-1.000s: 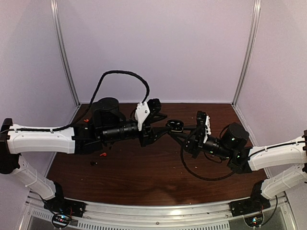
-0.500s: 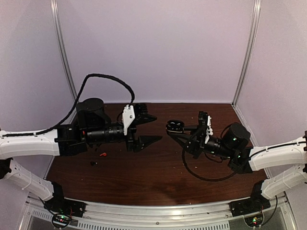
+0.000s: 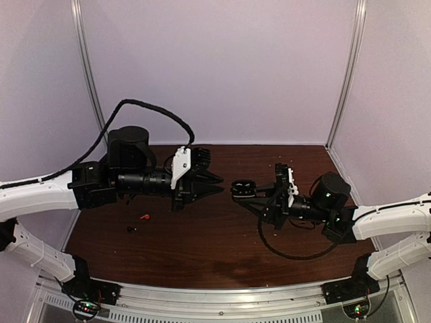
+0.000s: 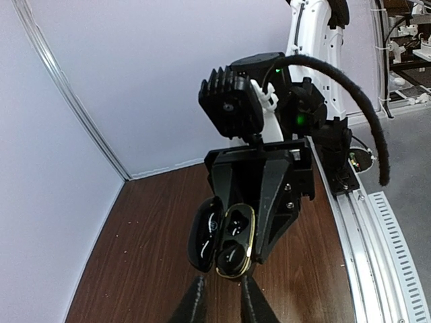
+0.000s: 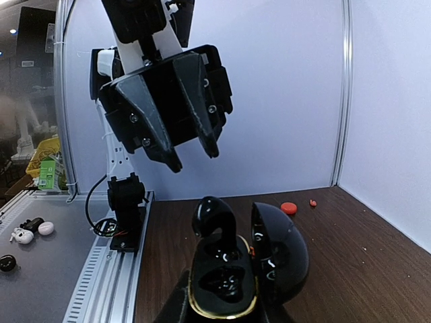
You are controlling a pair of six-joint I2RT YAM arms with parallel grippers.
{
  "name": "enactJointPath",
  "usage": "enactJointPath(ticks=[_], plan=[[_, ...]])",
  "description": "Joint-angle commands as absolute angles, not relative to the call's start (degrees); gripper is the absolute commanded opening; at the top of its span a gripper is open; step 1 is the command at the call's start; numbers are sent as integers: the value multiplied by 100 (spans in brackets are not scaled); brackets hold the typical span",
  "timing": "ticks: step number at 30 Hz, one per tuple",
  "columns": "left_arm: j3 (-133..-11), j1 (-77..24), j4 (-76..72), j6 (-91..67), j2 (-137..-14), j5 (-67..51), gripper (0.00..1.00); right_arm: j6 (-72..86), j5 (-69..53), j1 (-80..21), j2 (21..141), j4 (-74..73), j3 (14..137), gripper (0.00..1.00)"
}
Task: Insert the wireless bluetooth earbuds into the charging case
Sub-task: Adjust the left earbud in the left side groove of the charging case.
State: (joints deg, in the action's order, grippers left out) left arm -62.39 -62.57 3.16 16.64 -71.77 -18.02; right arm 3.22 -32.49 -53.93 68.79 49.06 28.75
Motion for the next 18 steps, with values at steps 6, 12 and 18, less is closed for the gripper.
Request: enactJointPath(ticks=[6,12,18], plan=[[-6434,-6238,123,1458,-7406,-2011,17,354,-3382,-5388,6829,4742,2975,0],[-6532,-6264,105,1440,-7559,-1846,15,351,-3357,-5396,6840,4713,2994,0],[-6598,-6272,98,1442,-7708,-1749,13,347,-3343,-5396,6872,4695,3024,0]])
